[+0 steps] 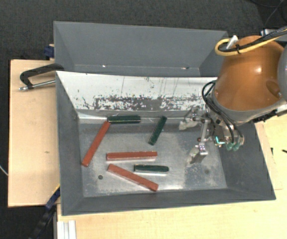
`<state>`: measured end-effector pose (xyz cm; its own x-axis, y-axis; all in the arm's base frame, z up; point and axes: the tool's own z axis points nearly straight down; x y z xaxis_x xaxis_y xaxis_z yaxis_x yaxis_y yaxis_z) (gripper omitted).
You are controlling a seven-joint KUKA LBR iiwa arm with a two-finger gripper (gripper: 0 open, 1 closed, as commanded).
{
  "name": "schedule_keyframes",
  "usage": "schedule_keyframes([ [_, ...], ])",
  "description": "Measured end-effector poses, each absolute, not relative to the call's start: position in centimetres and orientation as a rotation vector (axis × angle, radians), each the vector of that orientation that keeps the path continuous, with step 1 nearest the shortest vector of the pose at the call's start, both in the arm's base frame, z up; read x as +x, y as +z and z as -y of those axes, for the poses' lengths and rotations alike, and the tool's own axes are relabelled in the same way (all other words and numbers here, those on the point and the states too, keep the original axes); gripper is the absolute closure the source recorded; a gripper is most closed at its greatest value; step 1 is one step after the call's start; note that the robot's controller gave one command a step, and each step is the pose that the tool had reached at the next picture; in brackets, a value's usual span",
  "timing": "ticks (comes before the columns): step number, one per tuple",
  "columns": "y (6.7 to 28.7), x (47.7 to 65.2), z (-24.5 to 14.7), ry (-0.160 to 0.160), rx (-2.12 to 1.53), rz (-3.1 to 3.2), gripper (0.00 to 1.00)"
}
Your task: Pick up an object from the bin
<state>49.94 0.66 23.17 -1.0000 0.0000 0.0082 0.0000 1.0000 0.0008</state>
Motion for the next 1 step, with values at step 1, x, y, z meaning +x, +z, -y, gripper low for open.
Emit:
schedule_keyframes([
  [1, 23.58, 50.09, -0.66, -0.001, 0.000, 3.142, 0.00],
])
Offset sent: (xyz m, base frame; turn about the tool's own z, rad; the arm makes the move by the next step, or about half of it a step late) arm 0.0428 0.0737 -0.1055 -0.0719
